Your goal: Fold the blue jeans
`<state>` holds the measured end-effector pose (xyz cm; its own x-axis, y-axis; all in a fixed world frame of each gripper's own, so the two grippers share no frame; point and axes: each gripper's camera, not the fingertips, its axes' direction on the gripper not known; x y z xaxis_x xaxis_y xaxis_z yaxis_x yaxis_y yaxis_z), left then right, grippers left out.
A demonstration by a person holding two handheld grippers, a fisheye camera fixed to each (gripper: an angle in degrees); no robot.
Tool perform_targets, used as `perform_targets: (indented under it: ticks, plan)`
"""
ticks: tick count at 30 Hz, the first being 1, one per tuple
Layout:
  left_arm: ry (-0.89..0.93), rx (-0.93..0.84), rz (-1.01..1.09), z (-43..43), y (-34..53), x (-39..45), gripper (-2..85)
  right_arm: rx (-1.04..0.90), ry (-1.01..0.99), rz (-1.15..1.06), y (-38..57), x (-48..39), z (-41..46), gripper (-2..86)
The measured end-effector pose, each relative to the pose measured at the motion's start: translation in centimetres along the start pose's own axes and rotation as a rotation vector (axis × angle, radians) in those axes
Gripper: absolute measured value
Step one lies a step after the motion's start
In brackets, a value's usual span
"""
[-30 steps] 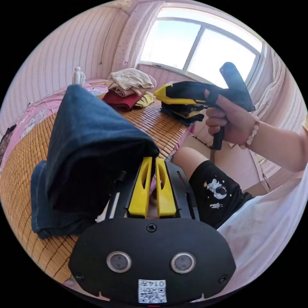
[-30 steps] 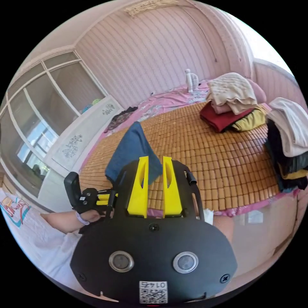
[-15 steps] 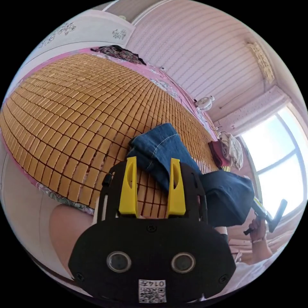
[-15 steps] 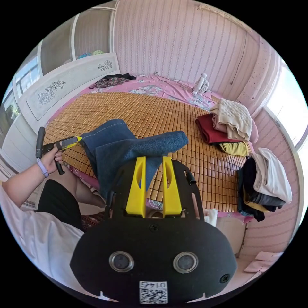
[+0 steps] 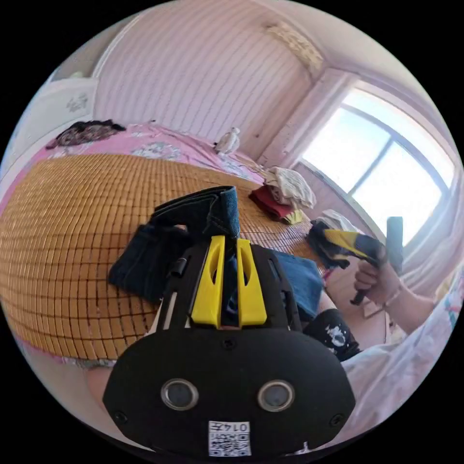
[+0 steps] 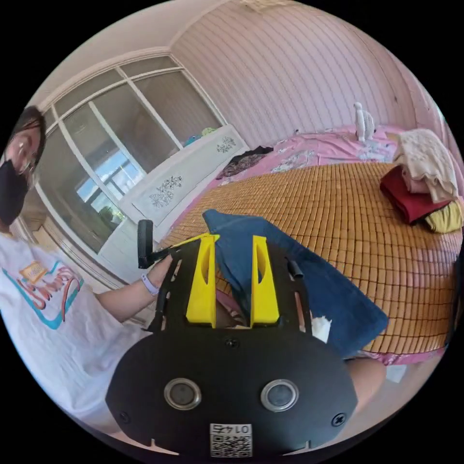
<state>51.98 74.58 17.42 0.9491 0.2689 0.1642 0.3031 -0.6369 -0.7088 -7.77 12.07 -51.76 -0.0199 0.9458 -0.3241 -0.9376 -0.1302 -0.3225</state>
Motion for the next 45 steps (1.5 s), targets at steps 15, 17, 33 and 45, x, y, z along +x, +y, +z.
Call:
perform_targets:
  ticks: [15,17,33,45]
  plan:
    - [0.066,-0.265,0.428,5.8,0.1,9.0,6.4,-0.359,0.109,0.335,1.7,8.4,5.6,1.3]
    - [-0.131,-0.183,0.3,4.9,-2.6,3.6,7.6,-0.256,0.061,0.377,2.1,9.3,1.9,0.8]
    - [-0.615,-0.707,0.338,12.3,-6.6,-8.2,4.0,0.389,0.171,-0.043,-9.6,2.0,-18.2,0.9]
    - [-0.802,-0.375,-0.43,-10.3,0.4,-27.2,-0.4,-0.077,0.476,0.412,-3.5,17.5,-11.9,7.7]
